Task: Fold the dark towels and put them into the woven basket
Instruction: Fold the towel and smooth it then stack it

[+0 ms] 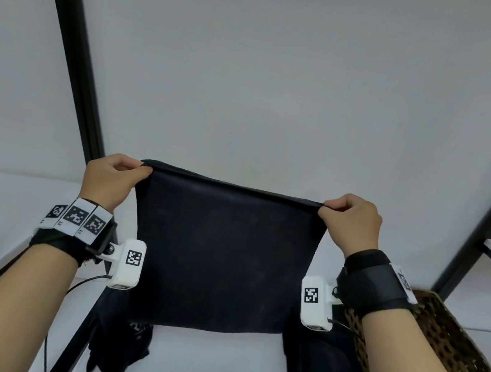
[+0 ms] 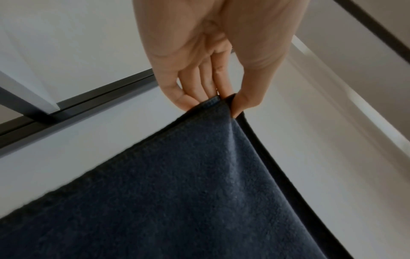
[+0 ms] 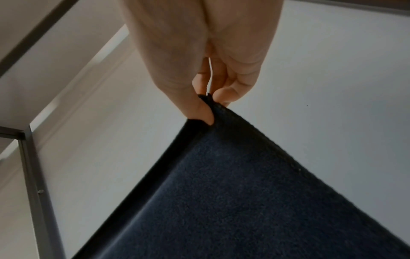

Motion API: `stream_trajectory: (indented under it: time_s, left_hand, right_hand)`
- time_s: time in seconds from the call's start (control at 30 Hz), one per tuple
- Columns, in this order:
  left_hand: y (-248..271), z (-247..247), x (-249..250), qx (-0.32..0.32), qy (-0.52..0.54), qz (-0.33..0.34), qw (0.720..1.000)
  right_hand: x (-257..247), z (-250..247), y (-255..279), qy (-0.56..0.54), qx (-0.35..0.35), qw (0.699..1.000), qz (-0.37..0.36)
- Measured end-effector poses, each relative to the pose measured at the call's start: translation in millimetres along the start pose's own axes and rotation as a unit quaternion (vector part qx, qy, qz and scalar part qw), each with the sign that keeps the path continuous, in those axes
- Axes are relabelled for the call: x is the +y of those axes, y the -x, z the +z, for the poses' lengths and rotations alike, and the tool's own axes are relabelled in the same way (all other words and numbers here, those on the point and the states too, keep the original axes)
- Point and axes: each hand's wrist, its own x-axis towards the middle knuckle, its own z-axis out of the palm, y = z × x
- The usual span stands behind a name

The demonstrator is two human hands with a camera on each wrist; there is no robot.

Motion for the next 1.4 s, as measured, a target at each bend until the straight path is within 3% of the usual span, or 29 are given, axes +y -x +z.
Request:
stream_trajectory:
  time_s: [0.27, 0.43, 0.67, 0.77, 0.97, 1.17, 1.4]
  left_hand:
    - [-14, 6, -33, -0.090, -0.107, -0.064, 0.988]
    - [-12, 28, -44, -0.113, 0.065, -0.175, 0.976]
    - [10, 34, -85, -0.110, 0.099, -0.145, 0.978]
    - [34, 27, -110, -0.123, 0.103, -0.176, 0.971]
    - [99, 4, -182, -0.168, 0.010, -0.255, 0.952]
    - [163, -16, -246, -0.243, -0.085, -0.322, 0.911]
    - [186, -24, -295, -0.265, -0.177, -0.364, 0.875]
  right_hand:
    - [30, 30, -14, 0.047, -0.066, 0.996, 0.042]
    - [47, 54, -21, 0.025, -0.076, 0.994, 0.071]
    - [87, 65, 9, -0.059, -0.066, 0.990, 0.108]
    - [114, 70, 36, -0.043, -0.087, 0.987, 0.125]
    - [173, 79, 110, 0.025, -0.151, 0.969, 0.195]
    - [225, 82, 181, 0.092, -0.228, 0.931, 0.270]
    - [265, 100, 206, 0.121, -0.272, 0.902, 0.313]
